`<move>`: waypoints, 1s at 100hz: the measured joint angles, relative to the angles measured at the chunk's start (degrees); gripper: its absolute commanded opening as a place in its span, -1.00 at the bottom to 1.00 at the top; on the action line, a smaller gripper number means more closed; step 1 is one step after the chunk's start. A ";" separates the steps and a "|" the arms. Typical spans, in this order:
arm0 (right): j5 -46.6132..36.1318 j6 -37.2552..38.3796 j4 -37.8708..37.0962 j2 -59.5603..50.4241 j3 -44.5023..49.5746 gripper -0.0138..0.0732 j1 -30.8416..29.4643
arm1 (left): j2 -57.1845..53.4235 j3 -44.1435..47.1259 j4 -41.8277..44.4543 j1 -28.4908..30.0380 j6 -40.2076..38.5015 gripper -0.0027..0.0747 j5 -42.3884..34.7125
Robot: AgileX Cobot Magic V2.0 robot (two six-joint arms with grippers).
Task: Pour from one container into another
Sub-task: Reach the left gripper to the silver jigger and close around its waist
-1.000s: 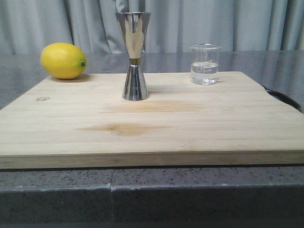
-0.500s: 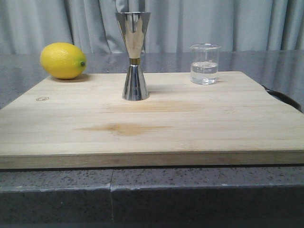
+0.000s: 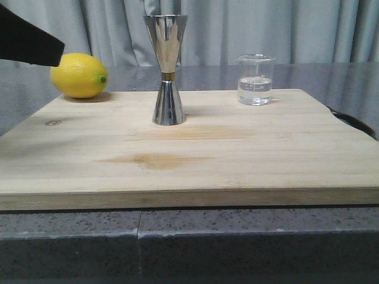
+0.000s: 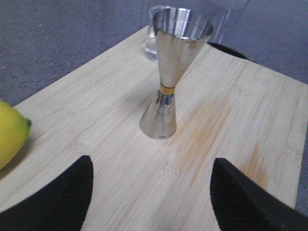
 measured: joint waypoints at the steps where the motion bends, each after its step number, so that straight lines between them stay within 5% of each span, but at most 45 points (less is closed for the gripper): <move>1: 0.00 0.00 0.00 0.00 0.00 0.54 0.00 | 0.27 0.00 -0.30 0.00 0.42 0.28 0.62; 22: 0.00 0.00 0.00 0.00 0.00 0.54 0.00 | 7.80 -0.38 -5.86 0.00 9.78 0.28 7.47; 58: 0.00 0.02 0.11 0.00 0.00 0.54 0.00 | 14.30 -1.44 -13.53 -5.81 20.34 0.28 8.14; 100: -0.30 0.02 0.44 0.00 0.00 0.54 0.00 | 22.81 -9.27 -17.40 -12.75 23.44 0.20 8.15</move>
